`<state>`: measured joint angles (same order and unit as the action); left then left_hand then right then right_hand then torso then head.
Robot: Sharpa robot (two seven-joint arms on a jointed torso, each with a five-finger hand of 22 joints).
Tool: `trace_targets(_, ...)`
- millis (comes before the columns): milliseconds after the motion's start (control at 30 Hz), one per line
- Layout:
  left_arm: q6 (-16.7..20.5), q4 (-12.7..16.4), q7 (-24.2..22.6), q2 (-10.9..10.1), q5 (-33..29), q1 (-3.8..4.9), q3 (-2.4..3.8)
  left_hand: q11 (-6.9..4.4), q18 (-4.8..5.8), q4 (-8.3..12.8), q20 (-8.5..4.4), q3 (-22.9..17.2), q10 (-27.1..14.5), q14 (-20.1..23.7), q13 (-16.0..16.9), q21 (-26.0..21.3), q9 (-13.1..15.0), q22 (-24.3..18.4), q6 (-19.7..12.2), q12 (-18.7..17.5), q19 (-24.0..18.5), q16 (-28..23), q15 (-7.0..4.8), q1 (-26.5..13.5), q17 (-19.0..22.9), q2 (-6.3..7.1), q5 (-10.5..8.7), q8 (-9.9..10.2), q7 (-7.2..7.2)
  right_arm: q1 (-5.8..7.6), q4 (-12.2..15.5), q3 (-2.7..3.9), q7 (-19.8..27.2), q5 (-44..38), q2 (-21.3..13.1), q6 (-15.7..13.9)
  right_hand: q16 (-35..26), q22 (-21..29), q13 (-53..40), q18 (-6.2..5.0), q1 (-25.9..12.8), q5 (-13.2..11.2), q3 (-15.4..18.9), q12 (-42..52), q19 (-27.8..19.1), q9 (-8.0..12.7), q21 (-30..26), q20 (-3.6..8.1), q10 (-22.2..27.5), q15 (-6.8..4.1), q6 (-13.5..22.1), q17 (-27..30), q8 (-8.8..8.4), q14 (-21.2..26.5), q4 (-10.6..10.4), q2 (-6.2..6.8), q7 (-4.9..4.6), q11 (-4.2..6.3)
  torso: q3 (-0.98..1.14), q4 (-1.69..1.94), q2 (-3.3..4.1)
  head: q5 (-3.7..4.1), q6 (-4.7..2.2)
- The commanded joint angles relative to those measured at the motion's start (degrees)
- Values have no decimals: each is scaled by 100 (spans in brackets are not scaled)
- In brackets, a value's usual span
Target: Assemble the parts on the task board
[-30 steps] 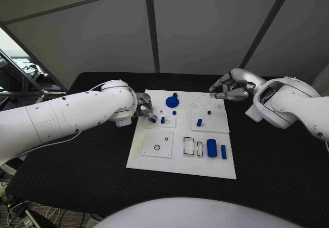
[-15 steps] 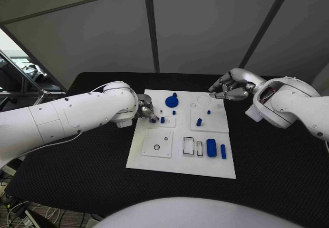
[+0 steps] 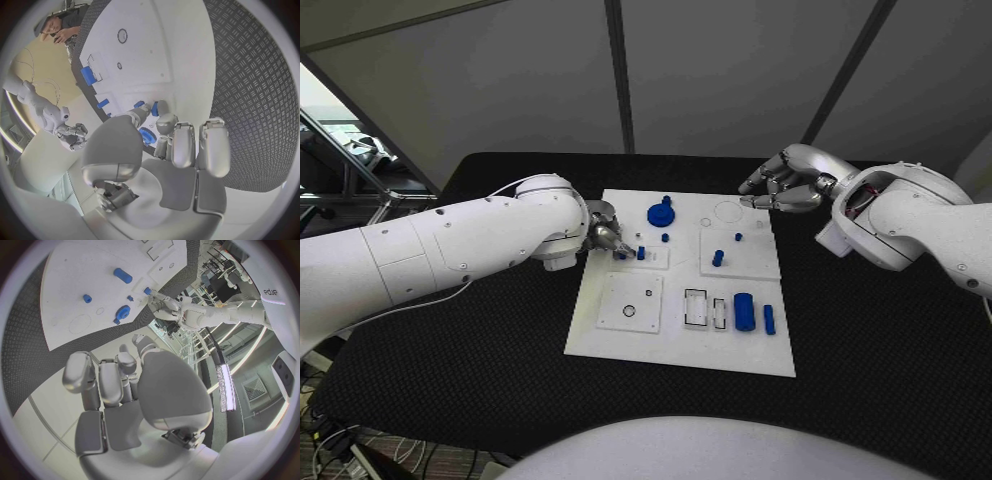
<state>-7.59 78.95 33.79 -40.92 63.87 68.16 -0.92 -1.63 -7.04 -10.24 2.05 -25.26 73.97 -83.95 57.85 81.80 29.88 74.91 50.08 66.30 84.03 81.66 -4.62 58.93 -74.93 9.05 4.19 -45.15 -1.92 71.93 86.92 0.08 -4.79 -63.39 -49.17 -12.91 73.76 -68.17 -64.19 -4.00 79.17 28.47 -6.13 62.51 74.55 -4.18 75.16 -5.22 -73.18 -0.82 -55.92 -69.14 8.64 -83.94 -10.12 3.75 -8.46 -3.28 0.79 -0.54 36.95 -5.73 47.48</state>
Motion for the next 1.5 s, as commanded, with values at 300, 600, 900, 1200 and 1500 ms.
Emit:
trace_targets(300, 265, 46, -77, -65, 4, -17, 158, 8, 490, -309, -52, 728, -68, -367, -70, -7, 2, 950, -1, -28, 189, 19, -20, -52, -656, -74, -4, 25, -42, 10, -12, 4, 59, -14, 5, 15, -39, 2, 5, -102, 3, 26, 1, -7, 29, 8, -20, -6, 27, -30, 38, 4, 29, -185, -28, 40, 13, 13, 0, 4, -4, -5, -23)
trace_targets(600, 612, 65, -344, -103, 3, -17, 345, 43, 456, -528, -34, 1133, -256, -365, -340, -158, -13, 866, -109, -236, 123, 13, 6, 39, -651, -116, 4, 73, -79, 10, -42, 4, 63, -14, 28, 22, -39, 2, 5, -102, 3, 26, 1, -7, 29, 8, -20, -6, 27, -30, 38, 4, 29, -185, -28, 40, 13, 13, 4, 4, -4, -4, -37)
trace_targets(900, 1092, 81, -1262, -119, -150, -3, 448, 368, 132, -519, 164, 1452, -1642, 116, -1682, -1755, -259, -89, -884, -1391, -729, -838, 285, 807, 123, -382, 35, 473, -433, 10, -57, 4, 66, -14, 27, 6, -39, 2, 5, -102, 3, 26, 1, -7, 29, 8, -20, -6, 27, -30, 38, 4, 29, -185, -28, 40, 13, 13, 3, -3, -3, 27, -74)
trace_targets(1200, 2095, -72, -2842, 145, 64, 3, 249, 777, -319, 18, 511, 889, -2763, 1765, -2890, -4495, -1139, -1725, -1080, -2840, -2252, -3198, 645, 2498, 2444, -202, 22, 1321, -849, 10, -54, 4, 79, -14, 37, -14, -39, 2, 5, -102, 3, 26, 1, -7, 29, 8, -20, -6, 27, -30, 38, 4, 29, -185, -28, 40, 13, 13, 8, -12, 1, 95, -121)
trace_targets(1500, 2142, -225, -3070, 352, 1052, 21, -12, 789, -209, 76, 543, 816, -2329, 1191, -4089, -3804, -1966, -1338, -302, -3805, -1552, -2584, 630, 2549, 2490, 149, 13, 2111, -785, 11, -41, 4, 75, -14, 41, -12, -27, -9, -2, -99, -6, 34, -4, 3, 38, 9, -14, -6, 21, -29, 44, -14, 29, -189, -42, 46, 13, 12, 12, -10, 8, 119, -123)
